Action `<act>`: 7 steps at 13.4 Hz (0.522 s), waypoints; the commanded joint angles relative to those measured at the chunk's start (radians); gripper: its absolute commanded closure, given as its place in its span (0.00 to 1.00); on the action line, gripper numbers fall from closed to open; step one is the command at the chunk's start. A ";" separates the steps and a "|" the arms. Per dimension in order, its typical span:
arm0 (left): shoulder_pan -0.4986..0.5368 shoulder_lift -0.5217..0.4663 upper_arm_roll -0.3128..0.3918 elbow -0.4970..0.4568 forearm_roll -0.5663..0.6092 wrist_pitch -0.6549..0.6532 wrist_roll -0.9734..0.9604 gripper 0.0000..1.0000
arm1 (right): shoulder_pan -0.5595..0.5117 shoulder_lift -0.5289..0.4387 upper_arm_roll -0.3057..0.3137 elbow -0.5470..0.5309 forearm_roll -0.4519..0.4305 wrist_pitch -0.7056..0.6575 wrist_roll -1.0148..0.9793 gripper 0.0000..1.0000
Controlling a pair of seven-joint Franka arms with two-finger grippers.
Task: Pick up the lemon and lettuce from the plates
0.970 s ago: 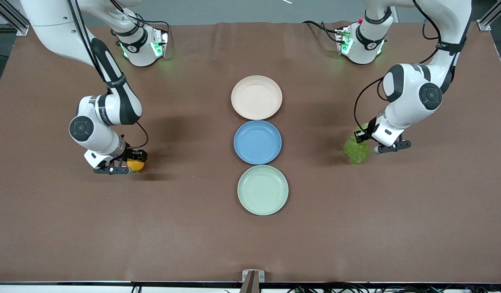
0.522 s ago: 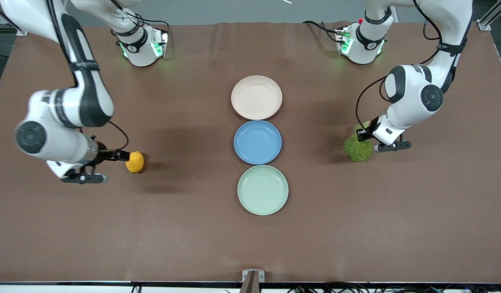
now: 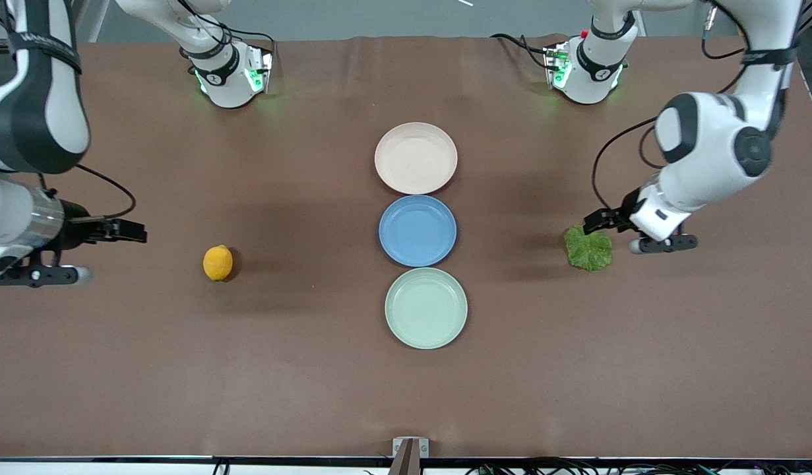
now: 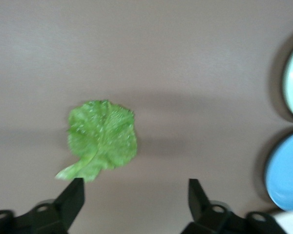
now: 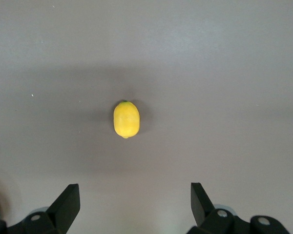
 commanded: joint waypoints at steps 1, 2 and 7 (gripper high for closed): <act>0.022 0.001 -0.002 0.206 0.087 -0.252 0.002 0.00 | -0.048 0.022 0.013 0.082 -0.008 -0.033 -0.028 0.00; 0.046 0.003 -0.002 0.278 0.102 -0.331 0.002 0.00 | -0.051 0.022 0.015 0.085 0.002 -0.041 -0.019 0.00; 0.089 -0.066 -0.002 0.434 0.136 -0.480 0.004 0.00 | -0.039 -0.001 0.018 0.059 0.022 -0.072 -0.028 0.00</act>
